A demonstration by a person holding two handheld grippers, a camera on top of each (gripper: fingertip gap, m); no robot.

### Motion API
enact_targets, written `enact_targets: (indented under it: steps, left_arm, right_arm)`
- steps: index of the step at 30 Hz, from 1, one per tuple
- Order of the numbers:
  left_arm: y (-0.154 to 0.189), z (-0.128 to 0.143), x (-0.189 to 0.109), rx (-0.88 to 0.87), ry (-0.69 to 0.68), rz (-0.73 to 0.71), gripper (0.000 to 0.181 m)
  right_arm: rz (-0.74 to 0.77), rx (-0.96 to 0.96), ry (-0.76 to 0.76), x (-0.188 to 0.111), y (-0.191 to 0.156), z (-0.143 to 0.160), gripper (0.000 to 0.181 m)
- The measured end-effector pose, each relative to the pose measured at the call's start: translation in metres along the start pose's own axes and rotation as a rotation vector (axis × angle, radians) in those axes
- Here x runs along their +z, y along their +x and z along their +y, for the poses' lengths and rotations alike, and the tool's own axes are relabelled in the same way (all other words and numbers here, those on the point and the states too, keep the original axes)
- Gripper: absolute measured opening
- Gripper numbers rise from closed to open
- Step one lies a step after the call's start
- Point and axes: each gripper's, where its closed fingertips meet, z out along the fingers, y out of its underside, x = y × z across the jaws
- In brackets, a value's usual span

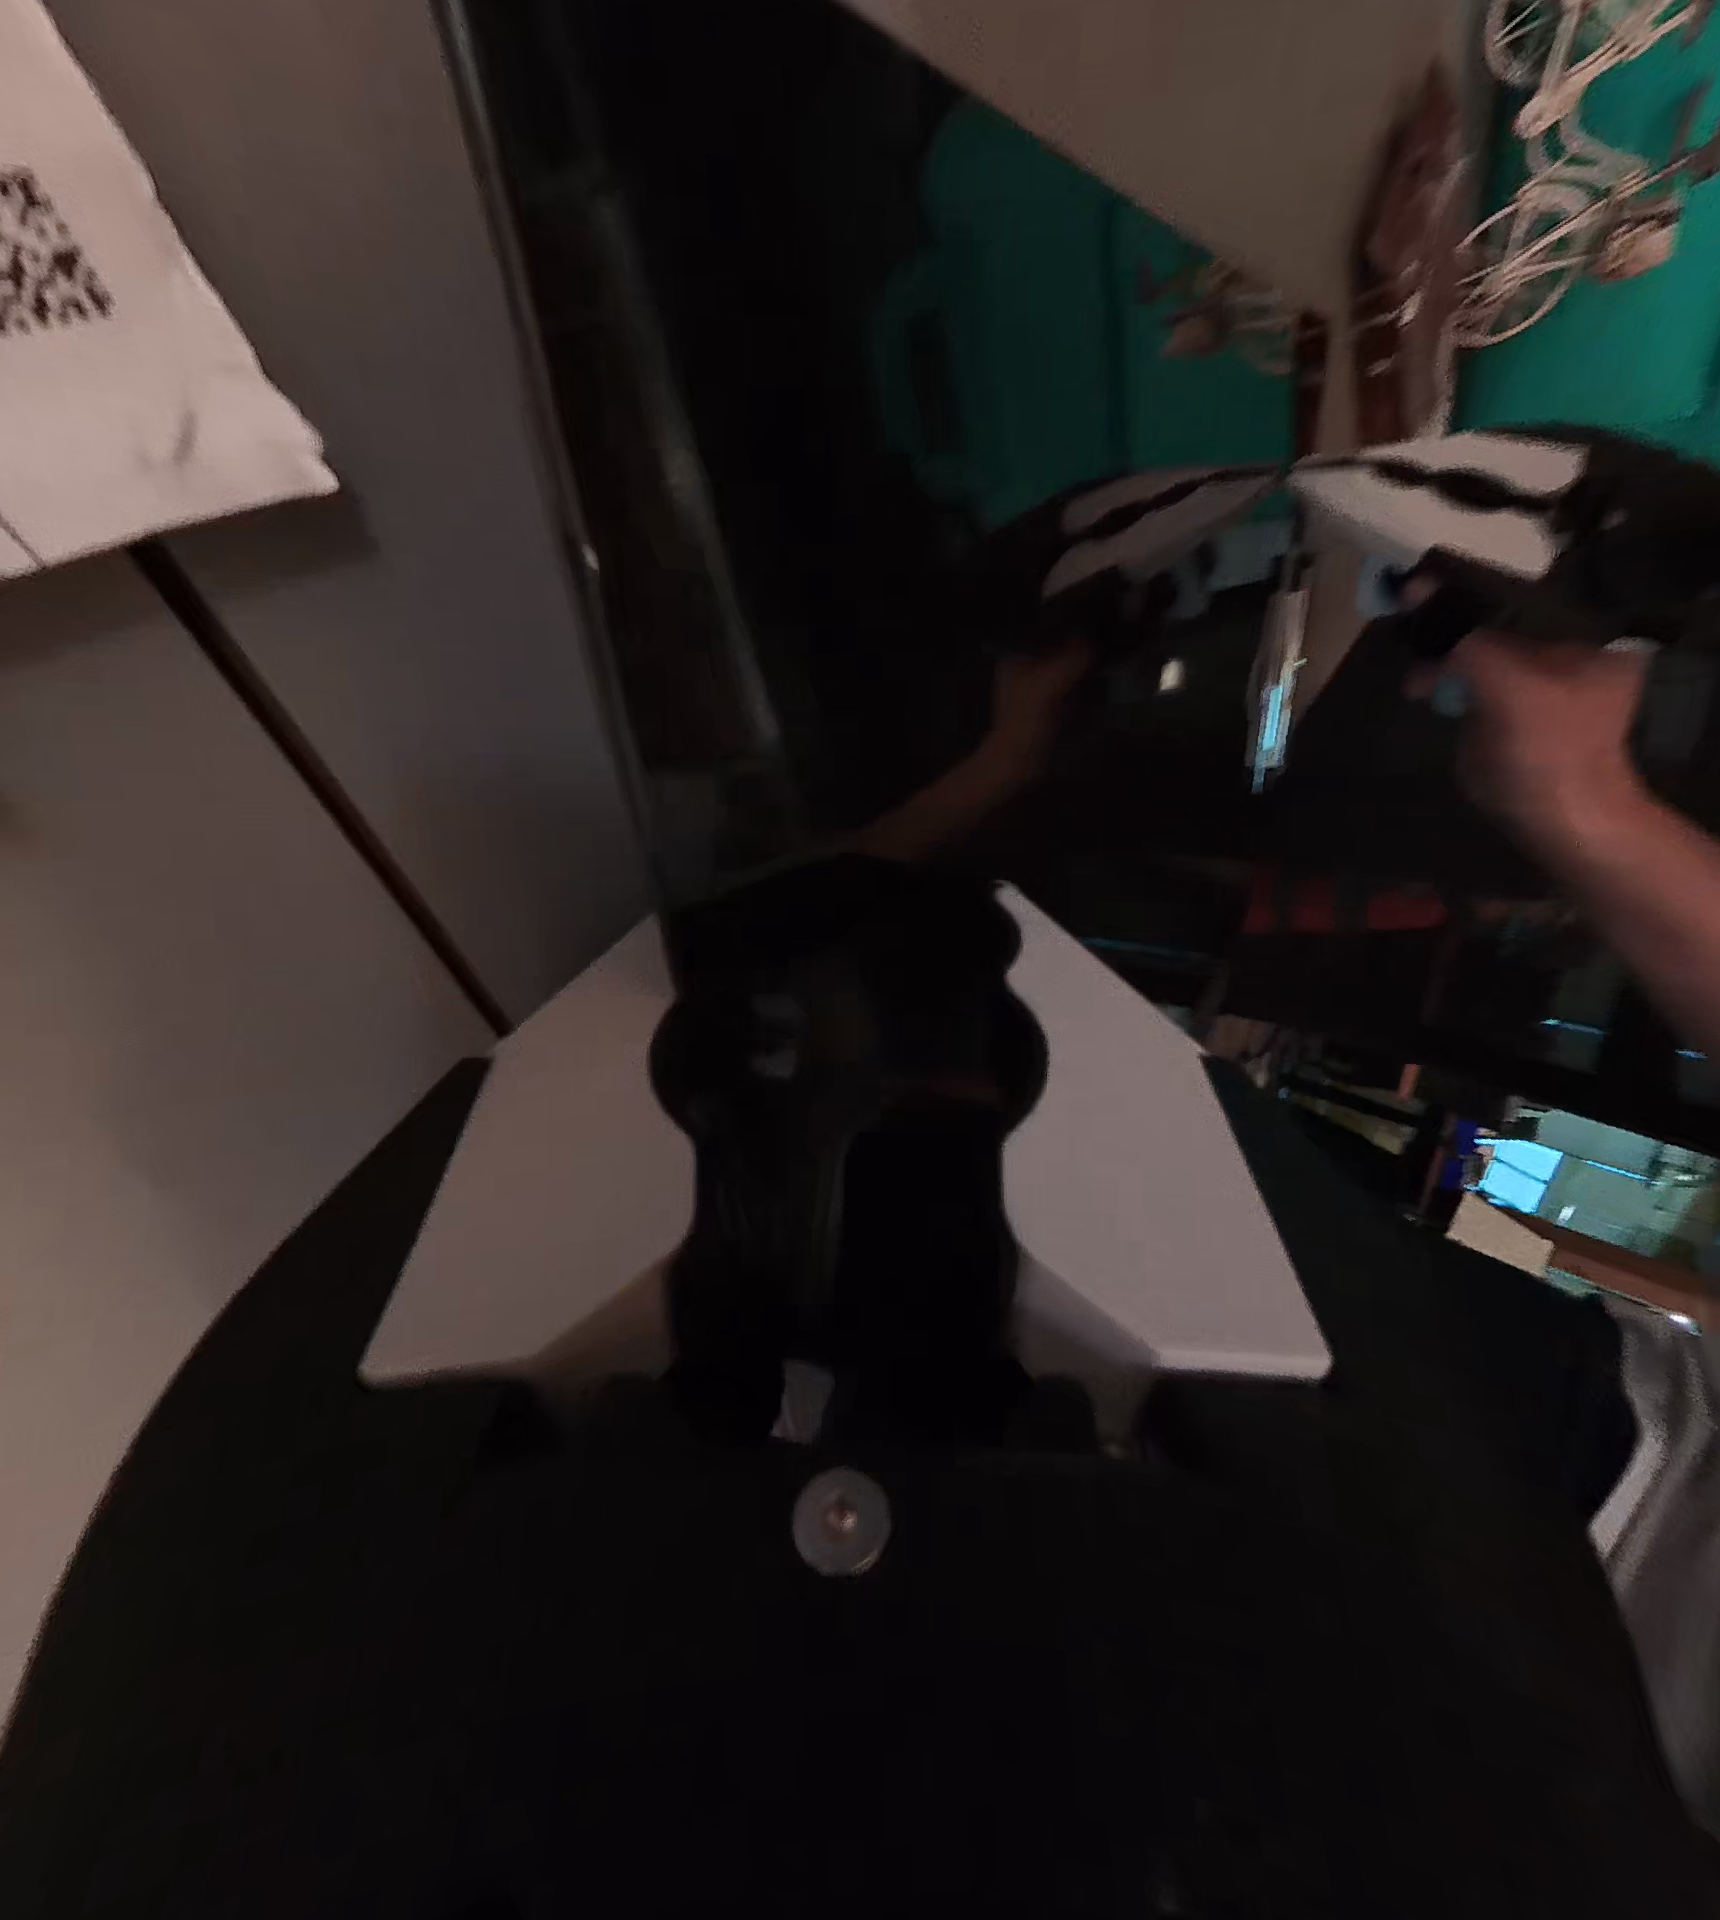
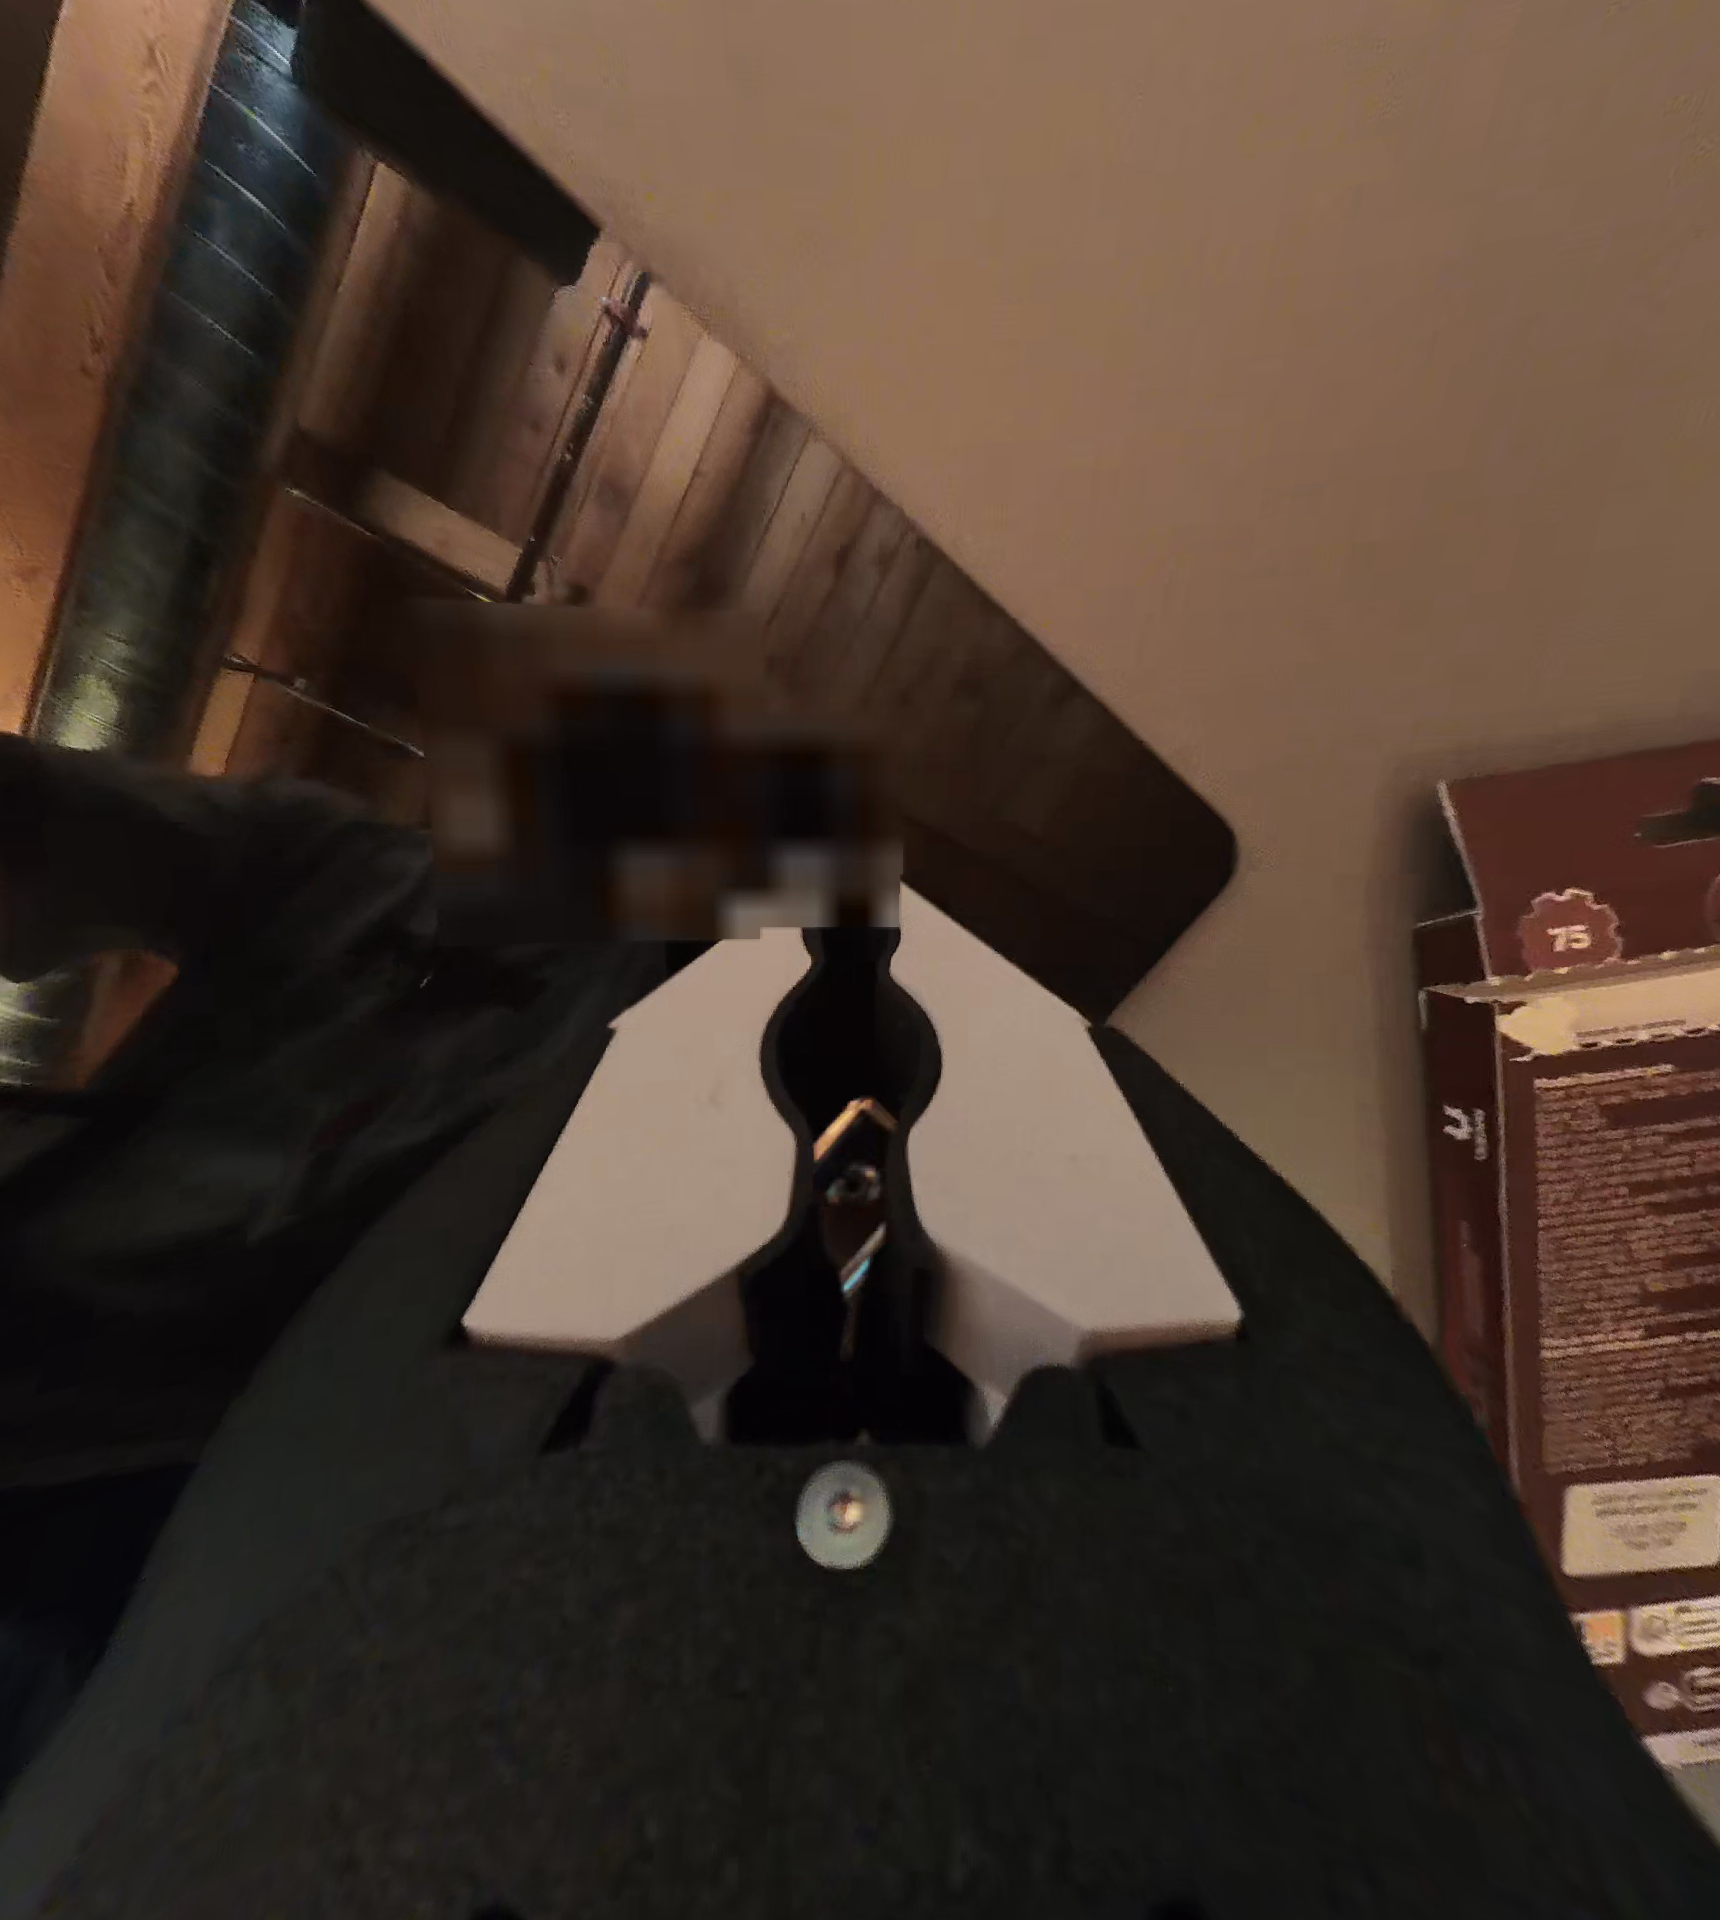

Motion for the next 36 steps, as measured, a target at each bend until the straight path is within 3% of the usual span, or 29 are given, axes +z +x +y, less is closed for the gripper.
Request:
enact_targets:
  steps: [5,7,9,13,15,17,19,21,23,25,27,29,32,34,36]
  left_arm:
    - [-0.005,-0.002,0.004,0.055,0.0,-0.132,0.059]
    - [-0.007,-0.001,0.001,0.086,-0.043,-0.222,0.073]
    - [-0.009,0.002,-0.012,0.178,-0.088,-0.362,0.091]
    - [0.032,0.006,-0.052,0.283,-0.098,-0.41,0.09]
    - [0.072,0.008,-0.084,0.314,-0.044,-0.375,0.09]
    - [0.119,0.013,-0.136,0.351,0.083,-0.338,0.088]
    - [0.166,0.03,-0.207,0.399,0.245,-0.337,0.086]
    - [0.206,0.068,-0.292,0.429,0.417,-0.358,0.087]
    - [0.244,0.129,-0.383,0.438,0.595,-0.367,0.088]
    - [0.273,0.213,-0.473,0.439,0.761,-0.424,0.089]
    - [0.291,0.315,-0.55,0.438,0.9,-0.53,0.086]
    - [0.3,0.43,-0.609,0.422,1.0,-0.676,0.086]
    - [0.303,0.604,-0.653,0.357,1.114,-0.886,0.08]
    - [0.303,0.706,-0.652,0.249,1.181,-0.962,0.08]
    - [0.309,0.788,-0.632,0.123,1.268,-0.948,0.08]
  right_arm:
    - [0.093,-0.035,-0.01,0.003,0.023,-0.004,0.0]
    - [0.12,-0.029,-0.019,0.003,0.034,-0.005,0.0]
    - [0.12,-0.022,-0.031,0.006,0.038,-0.005,0.0]
    - [0.137,-0.029,-0.058,0.007,0.04,-0.005,0.0]
    - [0.125,-0.029,-0.089,0.006,0.036,-0.004,0.0]
    - [0.062,-0.029,-0.076,-0.008,0.018,-0.014,0.0]
    - [0.007,-0.054,0.08,-0.048,-0.011,-0.051,0.0]
    - [-0.073,-0.092,0.282,-0.109,-0.055,-0.094,0.0]
    - [-0.15,-0.122,0.47,-0.185,-0.107,-0.132,0.002]
    - [-0.262,-0.165,0.642,-0.271,-0.17,-0.163,0.013]
    - [-0.353,-0.215,0.755,-0.361,-0.235,-0.182,0.019]
    - [-0.477,-0.279,0.796,-0.443,-0.314,-0.188,0.037]
    - [-0.733,-0.356,0.771,-0.551,-0.456,-0.178,0.065]
    - [-0.901,-0.395,0.733,-0.609,-0.553,-0.166,0.077]
    - [-1.038,-0.459,0.673,-0.642,-0.644,-0.15,0.083]
